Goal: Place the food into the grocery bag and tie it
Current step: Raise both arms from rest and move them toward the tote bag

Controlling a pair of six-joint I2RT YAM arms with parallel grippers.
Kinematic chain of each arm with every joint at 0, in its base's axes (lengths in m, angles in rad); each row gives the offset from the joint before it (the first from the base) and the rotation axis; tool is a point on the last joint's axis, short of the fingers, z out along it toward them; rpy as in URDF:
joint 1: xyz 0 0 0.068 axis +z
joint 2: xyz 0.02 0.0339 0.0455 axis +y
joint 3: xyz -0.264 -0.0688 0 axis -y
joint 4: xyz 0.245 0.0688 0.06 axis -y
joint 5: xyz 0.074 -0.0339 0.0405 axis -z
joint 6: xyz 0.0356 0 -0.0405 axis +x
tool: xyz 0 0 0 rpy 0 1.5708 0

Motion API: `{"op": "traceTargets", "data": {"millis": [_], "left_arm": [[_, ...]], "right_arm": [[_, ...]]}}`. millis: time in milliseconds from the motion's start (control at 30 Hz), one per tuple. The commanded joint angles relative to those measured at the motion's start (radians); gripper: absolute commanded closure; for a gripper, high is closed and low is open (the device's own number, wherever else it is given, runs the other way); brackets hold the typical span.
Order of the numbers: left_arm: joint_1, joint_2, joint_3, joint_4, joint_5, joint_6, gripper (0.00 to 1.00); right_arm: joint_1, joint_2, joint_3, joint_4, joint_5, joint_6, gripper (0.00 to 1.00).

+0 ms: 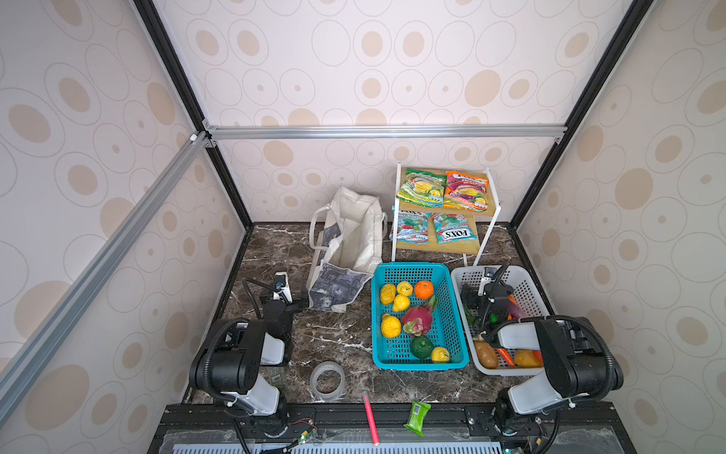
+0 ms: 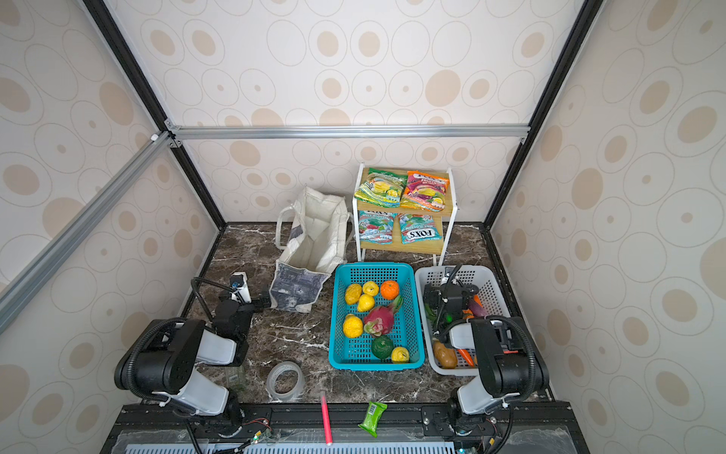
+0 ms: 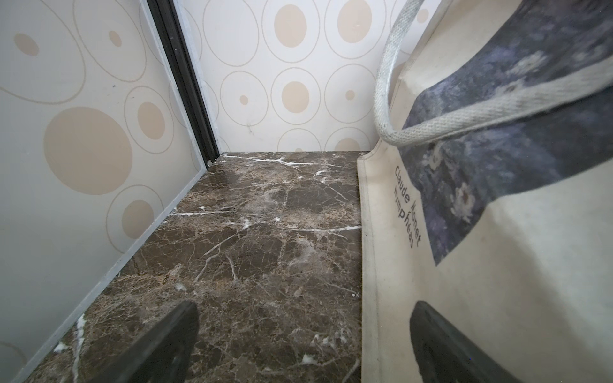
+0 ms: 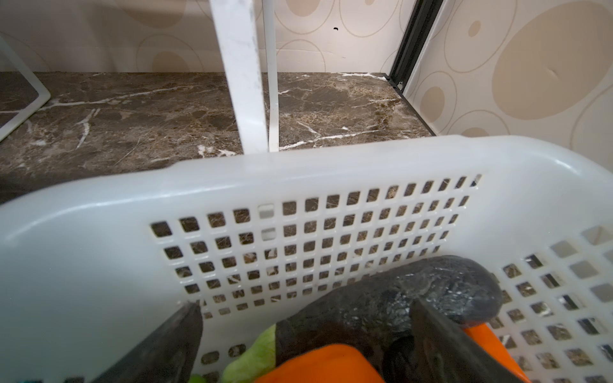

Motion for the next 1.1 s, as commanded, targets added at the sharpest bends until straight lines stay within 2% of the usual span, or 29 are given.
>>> {"op": "traceTargets", "data": {"millis": [0, 33, 133, 200, 367, 500, 567, 633, 667, 700, 767, 833, 900, 1067], "left_arm": [[-0.002, -0.008, -0.024, 0.11, -0.123, -0.026, 0.01], [-0.001, -0.026, -0.067, 0.161, -0.191, -0.054, 0.01], [-0.003, -0.016, -0.135, 0.311, -0.197, -0.05, 0.01], [-0.002, -0.021, -0.143, 0.312, -0.196, -0.054, 0.01], [-0.003, -0.018, -0.144, 0.321, -0.197, -0.052, 0.01], [-0.007, -0.018, -0.154, 0.333, -0.199, -0.046, 0.01], [-0.007, -0.027, -0.213, 0.449, -0.184, -0.037, 0.01], [-0.003, -0.146, -0.296, 0.507, -0.281, -0.082, 0.01], [0.003, -0.223, -0.303, 0.451, -0.29, -0.093, 0.01], [0.004, -0.32, -0.279, 0.319, -0.282, -0.089, 0.01], [0.004, -0.5, -0.183, -0.053, -0.308, -0.125, 0.01], [0.004, -0.668, -0.087, -0.392, -0.393, -0.24, 0.01], [0.005, -0.787, -0.038, -0.551, -0.399, -0.341, 0.01], [0.004, -0.907, 0.086, -0.675, -0.155, -0.413, 0.01]], "right_arm": [[0.001, -0.003, 0.003, 0.037, 0.013, -0.012, 0.0], [0.001, -0.013, -0.006, 0.052, 0.031, -0.001, 0.0], [0.002, -0.069, -0.013, 0.012, 0.032, -0.003, 0.0], [0.003, -0.12, -0.012, -0.016, 0.038, -0.007, 0.0], [0.002, -0.331, 0.041, -0.287, 0.022, 0.008, 0.0], [0.003, -0.472, 0.076, -0.462, -0.057, 0.099, 0.0], [0.001, -0.513, 0.093, -0.541, -0.082, 0.151, 0.0], [0.0, -0.546, 0.102, -0.602, -0.12, 0.163, 0.0], [-0.001, -0.559, 0.097, -0.61, -0.133, 0.168, 0.0], [-0.001, -0.572, 0.091, -0.612, -0.141, 0.182, 0.0], [-0.001, -0.599, 0.088, -0.632, -0.168, 0.213, 0.0], [0.0, -0.631, 0.085, -0.637, -0.223, 0.247, 0.0], [-0.001, -0.669, 0.077, -0.629, -0.267, 0.28, 0.0], [-0.002, -0.746, 0.084, -0.651, -0.366, 0.313, 0.0]]}}
